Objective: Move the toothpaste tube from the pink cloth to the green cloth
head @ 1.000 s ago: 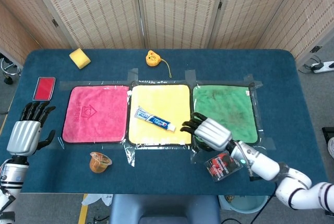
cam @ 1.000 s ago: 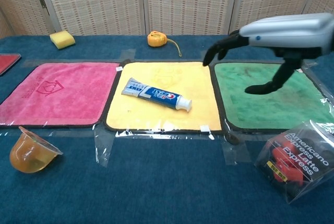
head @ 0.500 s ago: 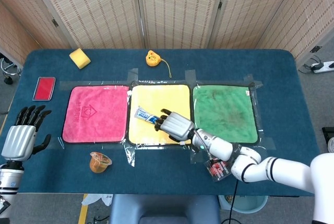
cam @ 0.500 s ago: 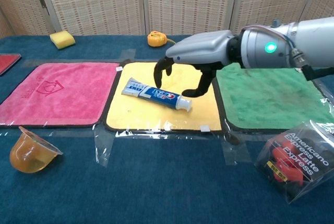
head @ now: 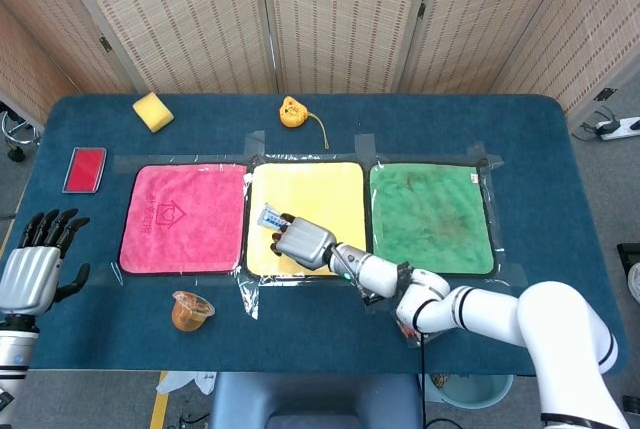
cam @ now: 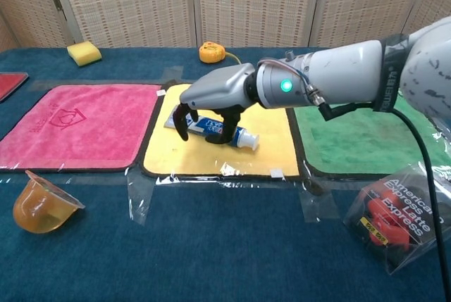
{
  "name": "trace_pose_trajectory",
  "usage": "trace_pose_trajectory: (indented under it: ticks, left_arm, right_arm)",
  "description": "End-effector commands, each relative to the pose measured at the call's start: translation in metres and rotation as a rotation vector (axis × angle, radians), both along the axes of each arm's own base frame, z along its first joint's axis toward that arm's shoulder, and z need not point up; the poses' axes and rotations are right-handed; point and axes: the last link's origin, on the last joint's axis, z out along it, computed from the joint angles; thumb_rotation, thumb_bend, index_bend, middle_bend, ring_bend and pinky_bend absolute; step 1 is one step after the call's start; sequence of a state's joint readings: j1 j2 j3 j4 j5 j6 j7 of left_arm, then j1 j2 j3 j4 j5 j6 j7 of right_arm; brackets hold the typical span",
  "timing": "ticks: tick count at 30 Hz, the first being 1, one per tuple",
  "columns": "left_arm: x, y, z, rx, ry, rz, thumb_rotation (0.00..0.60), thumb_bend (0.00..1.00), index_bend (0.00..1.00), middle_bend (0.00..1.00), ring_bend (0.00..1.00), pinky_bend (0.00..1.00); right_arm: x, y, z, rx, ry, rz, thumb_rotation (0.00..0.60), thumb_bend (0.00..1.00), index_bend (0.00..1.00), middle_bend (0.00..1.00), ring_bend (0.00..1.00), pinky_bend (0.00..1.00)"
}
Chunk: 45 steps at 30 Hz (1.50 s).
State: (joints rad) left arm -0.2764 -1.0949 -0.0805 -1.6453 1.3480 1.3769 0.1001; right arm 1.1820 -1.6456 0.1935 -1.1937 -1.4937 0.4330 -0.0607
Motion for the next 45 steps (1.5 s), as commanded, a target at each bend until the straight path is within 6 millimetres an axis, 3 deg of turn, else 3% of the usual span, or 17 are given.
trace_pose_trajectory:
  ticks: [1, 8, 13, 22, 31, 34, 39, 45]
  left_arm:
    - [-0.002, -0.001, 0.000, 0.001, -0.003, 0.004, 0.600, 0.44, 0.19, 0.12, 0.07, 0.00]
    - [-0.008, -0.005, 0.001, 0.002, -0.008, 0.018, 0.600, 0.44, 0.19, 0.12, 0.07, 0.00]
    - [-0.013, -0.006, 0.003, 0.007, -0.014, 0.031, 0.600, 0.44, 0.19, 0.12, 0.07, 0.00]
    - [-0.012, -0.005, 0.000, 0.000, -0.025, 0.015, 0.600, 0.44, 0.19, 0.12, 0.07, 0.00]
    - [-0.008, -0.005, 0.000, -0.001, -0.034, -0.001, 0.600, 0.44, 0.19, 0.12, 0.07, 0.00]
    - [-0.007, -0.006, 0.000, 0.001, -0.031, -0.006, 0.600, 0.44, 0.19, 0.12, 0.07, 0.00]
    - [-0.006, -0.006, 0.001, 0.006, -0.038, -0.007, 0.600, 0.44, 0.19, 0.12, 0.07, 0.00]
    - [-0.007, -0.008, 0.001, 0.004, -0.034, -0.002, 0.600, 0.44, 0.19, 0.12, 0.07, 0.00]
  right_arm:
    - [0.004, -0.003, -0.011, 0.001, 0.023, 0.001, 0.600, 0.54, 0.34, 0.27, 0.25, 0.10]
    - [0.006, -0.014, -0.028, -0.031, 0.077, 0.009, 0.600, 0.54, 0.34, 0.29, 0.27, 0.10]
    - [-0.003, -0.021, -0.024, -0.066, 0.114, 0.025, 0.600, 0.54, 0.35, 0.31, 0.28, 0.10]
    - [-0.039, -0.033, 0.008, -0.125, 0.157, -0.019, 0.600, 0.54, 0.36, 0.32, 0.28, 0.10]
    - [-0.091, -0.035, 0.053, -0.181, 0.199, -0.108, 0.600, 0.54, 0.36, 0.32, 0.28, 0.10]
    - [-0.100, -0.035, 0.072, -0.207, 0.206, -0.114, 0.600, 0.54, 0.36, 0.33, 0.28, 0.10]
    - [-0.089, -0.033, 0.091, -0.241, 0.114, -0.124, 0.600, 0.54, 0.36, 0.32, 0.28, 0.10]
    - [-0.067, -0.037, 0.074, -0.220, 0.086, -0.107, 0.600, 0.54, 0.36, 0.27, 0.27, 0.10]
